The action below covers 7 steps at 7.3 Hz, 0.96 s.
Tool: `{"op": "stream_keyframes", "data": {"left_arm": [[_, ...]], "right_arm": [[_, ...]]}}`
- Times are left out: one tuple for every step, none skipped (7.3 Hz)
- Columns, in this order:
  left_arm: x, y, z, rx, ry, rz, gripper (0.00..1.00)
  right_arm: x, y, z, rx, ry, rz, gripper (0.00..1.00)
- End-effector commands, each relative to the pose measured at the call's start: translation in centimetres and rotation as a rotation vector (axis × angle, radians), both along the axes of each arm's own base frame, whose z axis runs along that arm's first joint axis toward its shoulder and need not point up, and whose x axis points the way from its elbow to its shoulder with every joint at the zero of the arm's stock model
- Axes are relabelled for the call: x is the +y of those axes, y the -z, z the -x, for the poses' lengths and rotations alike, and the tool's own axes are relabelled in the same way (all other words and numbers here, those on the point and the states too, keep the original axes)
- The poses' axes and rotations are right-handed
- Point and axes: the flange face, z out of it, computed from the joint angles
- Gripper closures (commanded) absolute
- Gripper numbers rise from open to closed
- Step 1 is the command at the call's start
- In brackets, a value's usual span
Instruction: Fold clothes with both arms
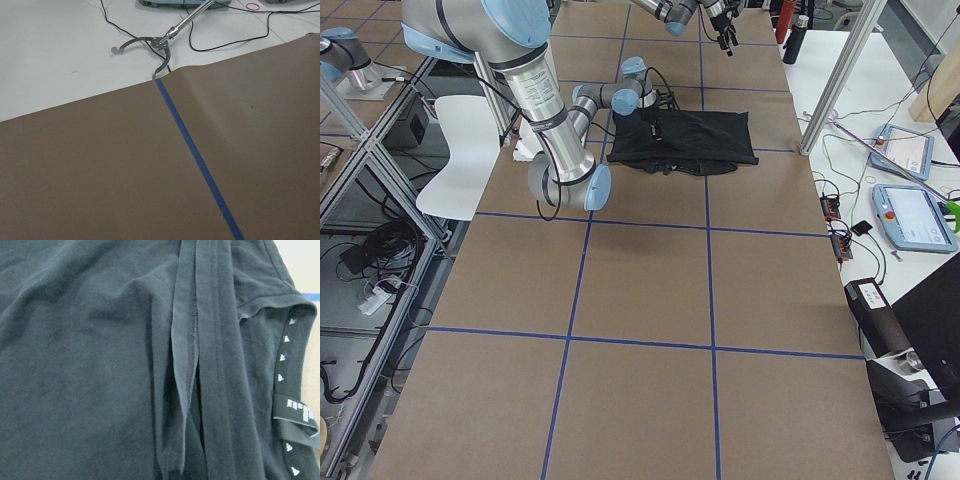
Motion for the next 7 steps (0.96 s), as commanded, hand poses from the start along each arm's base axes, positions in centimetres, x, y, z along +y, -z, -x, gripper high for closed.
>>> {"op": "stream_keyframes", "data": {"left_arm": [[0.0, 0.0, -0.1, 0.001, -0.001, 0.000, 0.00], [0.0, 0.0, -0.1, 0.001, -0.001, 0.000, 0.00], [0.0, 0.0, -0.1, 0.001, -0.001, 0.001, 0.00], [0.0, 0.0, -0.1, 0.000, -0.001, 0.000, 0.00], [0.1, -0.1, -0.2, 0.000, -0.003, 0.000, 0.00], [0.1, -0.2, -0.2, -0.002, -0.003, 0.003, 0.00], [0.1, -0.2, -0.2, -0.002, -0.003, 0.003, 0.00]], "right_arm": [[1.1, -4.5, -5.9, 0.015, 0.032, -0.005, 1.00], [1.4, -6.4, -6.3, 0.038, 0.030, -0.001, 1.00], [1.4, -7.2, -6.2, 0.051, 0.030, 0.001, 1.00], [1.4, -7.0, -6.2, 0.048, 0.030, -0.001, 0.91], [1.4, -6.6, -6.1, 0.042, 0.029, -0.004, 0.01], [1.1, -4.3, -6.8, -0.003, 0.025, -0.012, 0.00], [1.5, -2.6, -6.8, -0.034, 0.037, 0.004, 0.00]]}}
